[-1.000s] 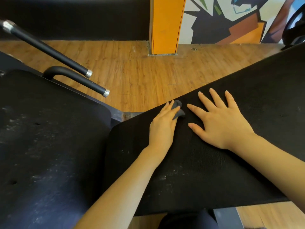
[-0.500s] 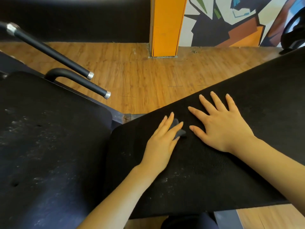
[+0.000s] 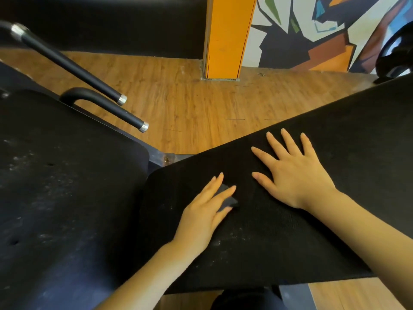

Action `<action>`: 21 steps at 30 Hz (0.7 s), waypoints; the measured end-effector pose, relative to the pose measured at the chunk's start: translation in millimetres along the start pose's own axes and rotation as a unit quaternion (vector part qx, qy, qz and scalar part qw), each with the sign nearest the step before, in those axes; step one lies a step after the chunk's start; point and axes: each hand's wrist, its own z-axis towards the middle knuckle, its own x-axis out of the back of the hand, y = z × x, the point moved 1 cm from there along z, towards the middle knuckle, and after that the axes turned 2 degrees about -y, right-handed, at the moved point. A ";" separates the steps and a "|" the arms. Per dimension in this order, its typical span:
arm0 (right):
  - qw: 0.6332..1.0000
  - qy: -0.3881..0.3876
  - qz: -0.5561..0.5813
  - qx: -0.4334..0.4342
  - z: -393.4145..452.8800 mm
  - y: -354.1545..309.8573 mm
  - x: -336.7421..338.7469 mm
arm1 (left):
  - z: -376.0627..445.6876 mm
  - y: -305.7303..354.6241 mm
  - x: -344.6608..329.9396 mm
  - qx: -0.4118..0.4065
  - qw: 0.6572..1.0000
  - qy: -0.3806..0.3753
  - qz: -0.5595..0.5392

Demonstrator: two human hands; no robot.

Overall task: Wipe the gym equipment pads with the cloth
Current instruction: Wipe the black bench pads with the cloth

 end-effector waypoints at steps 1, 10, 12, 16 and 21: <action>1.000 -0.002 0.000 0.001 0.0 0.1 -0.1 | -4.6 -2.5 -0.5 -0.005 1.000 0.000 -0.005; 1.000 0.016 0.004 -0.005 2.9 -0.5 -1.3 | 85.2 10.2 -2.3 0.054 0.997 0.034 0.031; 1.000 0.013 0.005 -0.003 1.2 -0.1 -2.8 | 32.8 10.7 -4.9 0.005 0.999 0.013 0.034; 1.000 0.012 0.006 -0.005 -0.3 -0.3 -2.1 | 41.6 1.6 -3.2 -0.010 0.999 0.007 0.036; 1.000 0.016 -0.005 -0.013 1.6 -1.1 -2.5 | 119.9 -5.3 -1.0 0.067 0.996 0.061 -0.008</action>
